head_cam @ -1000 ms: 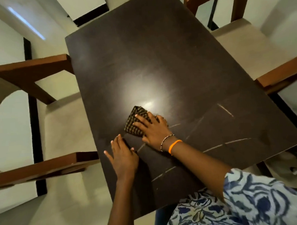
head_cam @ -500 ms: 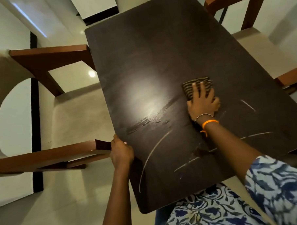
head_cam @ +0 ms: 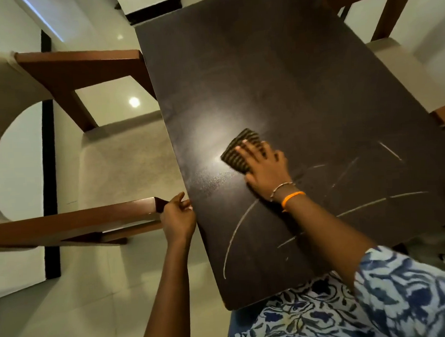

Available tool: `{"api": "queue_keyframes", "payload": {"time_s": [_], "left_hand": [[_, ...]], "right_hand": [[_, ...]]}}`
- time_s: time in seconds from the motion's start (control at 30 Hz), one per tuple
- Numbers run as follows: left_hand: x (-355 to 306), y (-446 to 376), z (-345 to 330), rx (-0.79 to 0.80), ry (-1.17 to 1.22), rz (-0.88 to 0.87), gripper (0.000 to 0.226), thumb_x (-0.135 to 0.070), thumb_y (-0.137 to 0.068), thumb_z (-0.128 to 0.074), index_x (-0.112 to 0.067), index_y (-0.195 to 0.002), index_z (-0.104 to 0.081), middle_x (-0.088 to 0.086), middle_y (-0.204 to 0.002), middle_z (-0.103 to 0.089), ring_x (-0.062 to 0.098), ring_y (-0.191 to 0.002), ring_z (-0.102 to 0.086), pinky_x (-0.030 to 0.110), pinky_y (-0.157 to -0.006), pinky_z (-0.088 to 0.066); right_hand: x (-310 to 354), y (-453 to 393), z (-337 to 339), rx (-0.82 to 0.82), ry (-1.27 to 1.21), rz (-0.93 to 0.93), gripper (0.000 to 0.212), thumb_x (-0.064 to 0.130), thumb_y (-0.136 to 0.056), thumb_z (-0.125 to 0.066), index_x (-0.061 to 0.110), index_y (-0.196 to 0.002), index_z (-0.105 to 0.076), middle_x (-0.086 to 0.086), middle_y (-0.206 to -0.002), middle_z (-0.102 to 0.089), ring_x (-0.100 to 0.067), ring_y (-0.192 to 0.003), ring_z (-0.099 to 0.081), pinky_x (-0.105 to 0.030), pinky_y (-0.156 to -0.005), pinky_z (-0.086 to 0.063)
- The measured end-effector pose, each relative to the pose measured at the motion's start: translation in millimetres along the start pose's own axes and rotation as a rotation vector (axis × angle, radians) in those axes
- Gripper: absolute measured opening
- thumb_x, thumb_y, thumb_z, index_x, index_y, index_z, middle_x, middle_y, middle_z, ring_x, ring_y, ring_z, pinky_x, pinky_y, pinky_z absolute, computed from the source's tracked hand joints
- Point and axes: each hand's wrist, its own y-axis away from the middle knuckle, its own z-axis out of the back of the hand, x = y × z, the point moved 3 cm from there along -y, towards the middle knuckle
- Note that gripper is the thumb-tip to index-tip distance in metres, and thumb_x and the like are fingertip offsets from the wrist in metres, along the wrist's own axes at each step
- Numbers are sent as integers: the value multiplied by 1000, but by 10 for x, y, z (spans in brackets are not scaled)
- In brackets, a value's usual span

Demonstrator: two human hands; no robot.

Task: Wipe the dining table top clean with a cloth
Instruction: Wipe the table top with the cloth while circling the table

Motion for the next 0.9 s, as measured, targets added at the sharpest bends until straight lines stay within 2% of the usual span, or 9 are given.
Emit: {"api": "queue_keyframes", "payload": {"time_s": [0.13,0.2,0.27,0.37,0.53,0.6,0.7,0.8,0.9], "left_hand": [[6,-50,28,77,-65,-54,55,-4,-88,-57,-7,-139,-39,15,-117,-66,29,-112,-60,46,-102,-44],[42,-75,56,120,12,-33,56,1,-88,-55,-7,-140,-37,15,-119,-65,28,-113,-60,46,-104,-43],[69,-84,65,120,49,-21,55,3,-88,-55,-7,-140,-39,15,-117,-66,27,-111,-61,44,-103,-44],[100,-85,75,91,99,-12,52,5,-88,-52,-7,-137,-43,9,-101,-70,18,-98,-61,29,-95,-43],[167,-125,135,68,303,82,47,6,-87,-52,-4,-133,-47,14,-99,-68,18,-96,-63,27,-85,-50],[174,-141,130,37,325,102,42,5,-87,-53,0,-129,-51,16,-103,-67,20,-97,-63,33,-90,-52],[113,-209,80,-10,369,102,39,5,-88,-53,-1,-126,-53,11,-93,-68,19,-84,-64,28,-81,-55],[-11,-292,42,-66,244,115,47,-2,-88,-55,-10,-134,-47,7,-100,-67,20,-93,-64,36,-90,-52],[-140,-356,17,-135,76,57,41,0,-87,-54,-17,-125,-57,4,-106,-68,15,-91,-62,24,-81,-48]], "right_hand": [[-929,74,222,-62,-7,-392,68,32,-87,-49,29,-148,-20,3,-158,-16,-36,-137,-21,-52,-103,-25],[-969,80,224,-62,-42,-556,67,31,-88,-49,27,-148,-19,1,-158,-14,-39,-138,-17,-56,-105,-21],[-697,53,197,-57,-34,-593,67,32,-90,-48,27,-149,-17,-1,-159,-10,-41,-139,-15,-57,-106,-21],[16,73,55,7,-7,-310,69,34,-88,-47,33,-148,-13,0,-159,-8,-40,-140,-13,-54,-102,-23],[1015,414,-250,174,18,255,69,36,-83,-49,38,-146,-20,0,-158,-17,-41,-140,-20,-55,-99,-29],[1047,369,-237,148,38,334,66,36,-83,-51,36,-145,-28,-1,-155,-27,-41,-136,-31,-54,-93,-36],[1010,-42,-154,95,56,397,62,33,-84,-53,35,-143,-34,0,-152,-34,-40,-131,-39,-48,-89,-38],[1009,-750,-82,77,115,388,59,32,-90,-44,37,-145,-26,3,-155,-25,-37,-132,-32,-42,-88,-31],[1010,-1531,12,23,182,375,57,33,-91,-40,38,-145,-23,5,-156,-21,-35,-126,-32,-41,-86,-30]]}}
